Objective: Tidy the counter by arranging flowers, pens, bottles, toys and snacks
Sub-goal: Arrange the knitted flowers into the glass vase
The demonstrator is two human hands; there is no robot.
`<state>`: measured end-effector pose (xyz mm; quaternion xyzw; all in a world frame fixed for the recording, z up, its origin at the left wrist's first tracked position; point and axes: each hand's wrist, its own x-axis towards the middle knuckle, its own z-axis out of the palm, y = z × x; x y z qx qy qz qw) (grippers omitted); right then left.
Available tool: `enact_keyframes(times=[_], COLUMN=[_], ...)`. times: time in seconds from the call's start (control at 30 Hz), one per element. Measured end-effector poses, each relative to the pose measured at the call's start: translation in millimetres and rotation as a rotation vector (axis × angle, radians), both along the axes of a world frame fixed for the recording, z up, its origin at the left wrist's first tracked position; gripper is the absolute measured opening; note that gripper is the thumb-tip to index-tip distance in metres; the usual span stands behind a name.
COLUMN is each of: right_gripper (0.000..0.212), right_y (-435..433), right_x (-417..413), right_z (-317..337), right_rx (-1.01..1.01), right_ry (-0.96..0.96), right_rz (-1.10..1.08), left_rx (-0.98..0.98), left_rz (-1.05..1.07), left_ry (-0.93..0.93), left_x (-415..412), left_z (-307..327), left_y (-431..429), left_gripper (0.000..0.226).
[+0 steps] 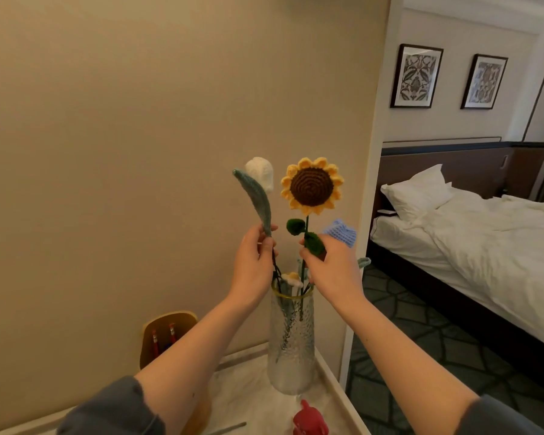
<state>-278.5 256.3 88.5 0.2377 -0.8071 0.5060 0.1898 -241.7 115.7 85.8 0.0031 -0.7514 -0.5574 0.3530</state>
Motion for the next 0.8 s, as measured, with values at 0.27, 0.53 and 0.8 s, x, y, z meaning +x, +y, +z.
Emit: enact_keyframes(times=[0.27,0.53,0.8], right_gripper=[0.027,0.015,0.014], right_y=[5,6,3], right_x=[-4,-4,1], right_z=[-17,-38,-47], right_rx=[0.088,0.288,0.185], right_ry=[-0.001,-0.119,-0.19], right_rz=[-0.067,-0.017,0.003], left_rx=[-0.307,-0.312,-0.008], left_rz=[0.157,0.185,0.091], left_ry=[-0.192,-0.248,-0.246], left_x=[1,12,17], left_z=[-50,-67,-60], left_y=[1,5,12], left_gripper=[0.018,0.016,0.009])
